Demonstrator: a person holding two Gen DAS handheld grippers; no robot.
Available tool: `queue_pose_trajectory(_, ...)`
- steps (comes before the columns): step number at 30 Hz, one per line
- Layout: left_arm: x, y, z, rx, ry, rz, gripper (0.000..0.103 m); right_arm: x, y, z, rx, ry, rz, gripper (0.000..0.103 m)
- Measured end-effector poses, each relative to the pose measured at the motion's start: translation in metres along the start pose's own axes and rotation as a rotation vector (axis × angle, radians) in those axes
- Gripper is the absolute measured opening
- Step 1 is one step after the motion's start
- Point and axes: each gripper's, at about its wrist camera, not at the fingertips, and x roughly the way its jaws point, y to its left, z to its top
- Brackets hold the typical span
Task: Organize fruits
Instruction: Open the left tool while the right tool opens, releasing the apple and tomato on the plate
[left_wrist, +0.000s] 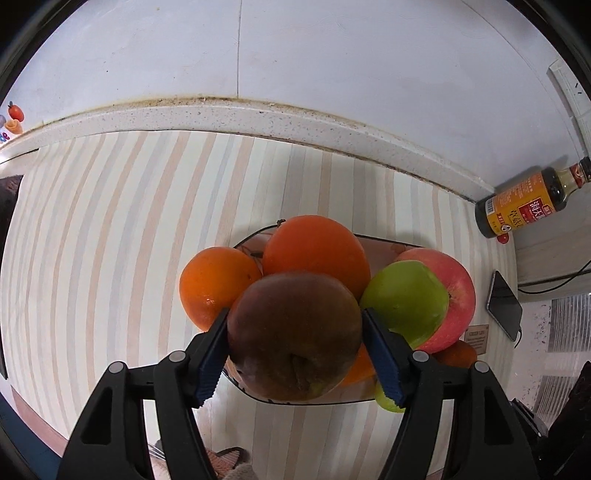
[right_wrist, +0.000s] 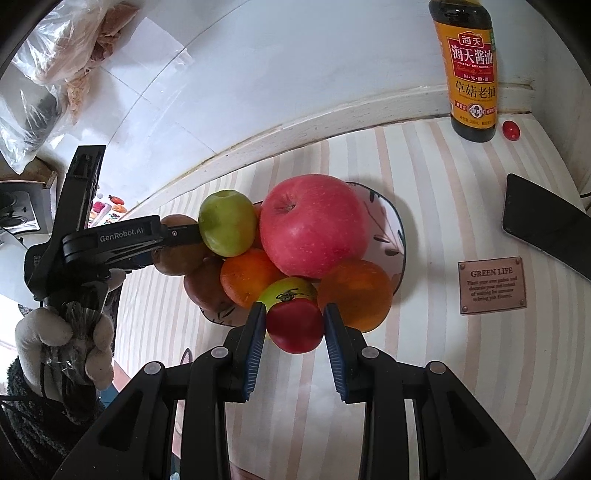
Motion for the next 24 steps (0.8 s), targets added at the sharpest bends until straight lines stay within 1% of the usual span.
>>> queue_pose_trajectory(1, 0.0, 0.0, 0.0, -0.002, 0.001, 0.003, 0.071, 0.0, 0.001, 0.0, -0.001, -0.001, 0.0, 0.035)
queue_pose_trajectory(3, -0.001, 0.001, -0.001, 0.0, -0.005, 0.015, 0.084, 0.0, 0.002, -0.001, -0.003, -0.002, 0.003, 0.035)
queue_pose_trajectory(5, -0.004, 0.003, 0.0, -0.004, -0.014, 0.001, 0.09, 0.0, 0.003, -0.001, -0.006, -0.005, 0.003, 0.035)
queue_pose_trajectory(7, -0.004, 0.003, 0.001, -0.005, -0.018, -0.016, 0.09, 0.001, 0.005, -0.002, -0.007, -0.005, 0.006, 0.035)
queue_pose_trajectory(11, -0.006, 0.004, 0.001, 0.001, -0.028, -0.003, 0.091, 0.002, 0.009, -0.003, -0.007, -0.008, 0.013, 0.035)
queue_pose_trajectory(14, -0.021, 0.006, 0.0, 0.005, -0.063, 0.004, 0.091, 0.003, 0.016, -0.004, -0.017, -0.008, 0.026, 0.035)
queue_pose_trajectory(16, -0.039, 0.011, -0.004, 0.003, -0.111, 0.008, 0.091, 0.009, 0.026, -0.005, -0.029, -0.001, 0.038, 0.035)
queue_pose_trajectory(19, -0.058, 0.02, -0.017, 0.008, -0.17, 0.047, 0.094, 0.022, 0.039, -0.006, -0.041, 0.018, 0.057, 0.035)
queue_pose_trajectory(21, -0.065, 0.03, -0.029, 0.011, -0.19, 0.079, 0.096, 0.036, 0.051, -0.007, -0.054, 0.035, 0.066, 0.035)
queue_pose_trajectory(24, -0.063, 0.048, -0.042, 0.004, -0.192, 0.117, 0.096, 0.057, 0.067, -0.011, -0.075, 0.066, 0.066, 0.035)
